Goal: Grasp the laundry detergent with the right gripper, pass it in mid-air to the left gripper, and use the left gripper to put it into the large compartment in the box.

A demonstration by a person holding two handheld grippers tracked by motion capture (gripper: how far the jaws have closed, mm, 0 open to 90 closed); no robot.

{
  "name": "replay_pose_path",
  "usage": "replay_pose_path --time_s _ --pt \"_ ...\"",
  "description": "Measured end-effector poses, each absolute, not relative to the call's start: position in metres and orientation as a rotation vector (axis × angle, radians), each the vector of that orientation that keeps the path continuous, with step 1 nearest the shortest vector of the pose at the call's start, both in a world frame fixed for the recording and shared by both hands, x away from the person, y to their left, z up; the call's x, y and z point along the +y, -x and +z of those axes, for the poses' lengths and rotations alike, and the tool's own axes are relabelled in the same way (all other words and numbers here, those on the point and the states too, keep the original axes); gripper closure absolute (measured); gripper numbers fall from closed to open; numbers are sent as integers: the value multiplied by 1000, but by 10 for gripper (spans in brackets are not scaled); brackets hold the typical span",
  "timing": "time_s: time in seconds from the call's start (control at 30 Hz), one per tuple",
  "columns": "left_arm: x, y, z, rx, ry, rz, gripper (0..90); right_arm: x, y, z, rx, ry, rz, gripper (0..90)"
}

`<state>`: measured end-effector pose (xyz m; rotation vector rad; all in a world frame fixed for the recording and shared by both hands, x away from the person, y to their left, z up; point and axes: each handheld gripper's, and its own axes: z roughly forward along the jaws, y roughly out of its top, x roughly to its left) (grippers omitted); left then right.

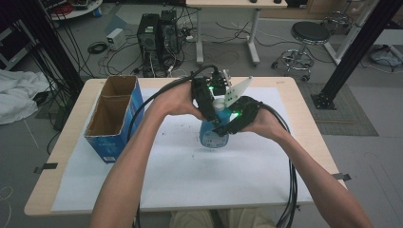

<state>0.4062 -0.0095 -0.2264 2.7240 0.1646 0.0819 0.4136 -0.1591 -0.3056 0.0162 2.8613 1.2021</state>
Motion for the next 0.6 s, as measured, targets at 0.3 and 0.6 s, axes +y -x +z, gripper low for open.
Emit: replay_pose_path --time_s 0.3,0.6 --pt "-8 -406 -227 147 -2726 87 372 -158 -413 -306 2867 -26 1205 464" --pt "-10 -405 -227 154 -2735 80 373 -158 -412 -308 2870 -24 1221 458"
